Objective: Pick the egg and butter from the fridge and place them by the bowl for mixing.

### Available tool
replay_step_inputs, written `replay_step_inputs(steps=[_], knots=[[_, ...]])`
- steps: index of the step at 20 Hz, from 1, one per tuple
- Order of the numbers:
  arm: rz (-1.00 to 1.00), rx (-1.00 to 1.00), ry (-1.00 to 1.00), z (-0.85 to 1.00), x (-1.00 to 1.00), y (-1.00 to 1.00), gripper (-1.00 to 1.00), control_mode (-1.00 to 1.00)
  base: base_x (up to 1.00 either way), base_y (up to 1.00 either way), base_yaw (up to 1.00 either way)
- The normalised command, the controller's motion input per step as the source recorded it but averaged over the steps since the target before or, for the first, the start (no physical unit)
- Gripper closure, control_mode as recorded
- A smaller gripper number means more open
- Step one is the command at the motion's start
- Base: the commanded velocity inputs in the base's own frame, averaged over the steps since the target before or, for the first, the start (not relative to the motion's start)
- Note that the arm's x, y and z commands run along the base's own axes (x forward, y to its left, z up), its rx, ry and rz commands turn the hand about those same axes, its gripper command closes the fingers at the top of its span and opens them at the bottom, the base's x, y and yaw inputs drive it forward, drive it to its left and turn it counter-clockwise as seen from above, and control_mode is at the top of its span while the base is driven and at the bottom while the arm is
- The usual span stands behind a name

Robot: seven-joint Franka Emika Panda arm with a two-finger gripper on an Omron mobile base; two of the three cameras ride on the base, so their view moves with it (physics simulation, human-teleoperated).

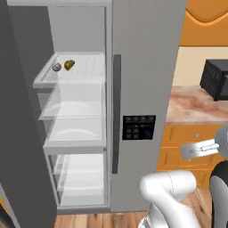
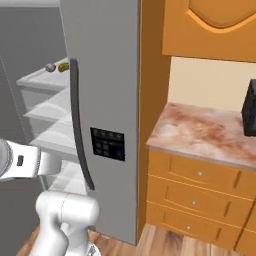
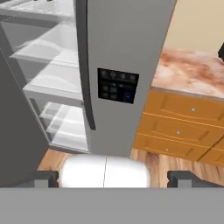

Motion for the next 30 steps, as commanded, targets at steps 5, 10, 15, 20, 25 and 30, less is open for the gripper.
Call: replay_step_inputs(steps=[5,10,15,20,25,30], knots=[[0.00,0.00,0.00,0.00,0.00,0.00,-1.00,1.00,1.00,0.91,-0.01],[0.00,0.00,0.00,0.00,0.00,0.00,-1.00,1.00,1.00,0.25,-0.04],[0.00,0.00,0.00,0.00,0.00,0.00,-1.00,1.00,1.00,0.00,-0.01],[0.00,0.00,0.00,0.00,0.00,0.00,-1.00,1.00,1.00,0.08,0.18],[0.00,0.00,0.00,0.00,0.00,0.00,-1.00,1.00,0.92,-0.05,0.36],[0.00,0.00,0.00,0.00,0.00,0.00,-1.00,1.00,0.69,0.00,0.25]])
